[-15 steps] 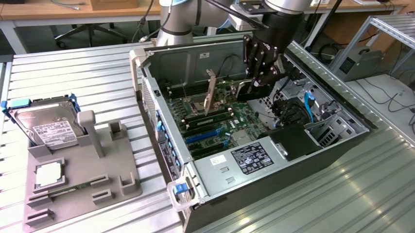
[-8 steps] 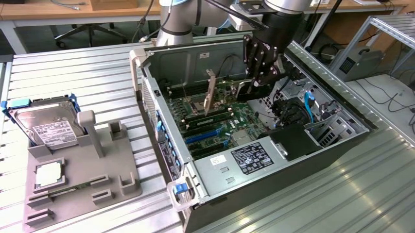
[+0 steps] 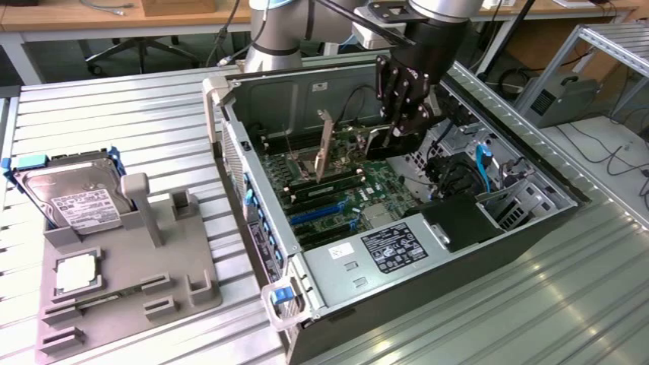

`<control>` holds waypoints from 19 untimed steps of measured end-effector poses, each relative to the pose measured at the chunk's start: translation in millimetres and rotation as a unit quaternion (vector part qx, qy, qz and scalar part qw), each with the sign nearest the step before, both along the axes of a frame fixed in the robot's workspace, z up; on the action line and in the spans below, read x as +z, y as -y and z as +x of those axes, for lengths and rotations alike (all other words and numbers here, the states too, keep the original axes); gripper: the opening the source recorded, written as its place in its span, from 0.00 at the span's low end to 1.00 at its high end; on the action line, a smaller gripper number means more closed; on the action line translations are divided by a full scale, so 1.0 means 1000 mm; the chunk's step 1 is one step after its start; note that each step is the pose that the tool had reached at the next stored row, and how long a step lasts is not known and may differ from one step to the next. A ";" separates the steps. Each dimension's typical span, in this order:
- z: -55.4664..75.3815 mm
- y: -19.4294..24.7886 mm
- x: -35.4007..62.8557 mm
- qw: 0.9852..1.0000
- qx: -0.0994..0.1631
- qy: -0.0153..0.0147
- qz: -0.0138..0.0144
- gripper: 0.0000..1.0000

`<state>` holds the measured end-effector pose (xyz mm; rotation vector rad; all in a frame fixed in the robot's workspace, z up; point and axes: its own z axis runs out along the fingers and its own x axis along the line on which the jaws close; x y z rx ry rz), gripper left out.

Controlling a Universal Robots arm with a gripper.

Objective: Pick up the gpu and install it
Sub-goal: 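Insert the gpu into the slot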

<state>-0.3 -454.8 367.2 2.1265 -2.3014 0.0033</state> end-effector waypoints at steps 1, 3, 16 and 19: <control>0.000 0.0000 0.0000 1.000 0.003 0.000 0.000 0.27; 0.000 0.0000 -0.0001 1.000 0.006 0.000 0.000 0.27; -0.010 0.0000 -0.0033 1.000 0.006 0.000 0.000 0.27; -0.010 0.0000 -0.0049 1.000 0.007 0.000 0.000 0.27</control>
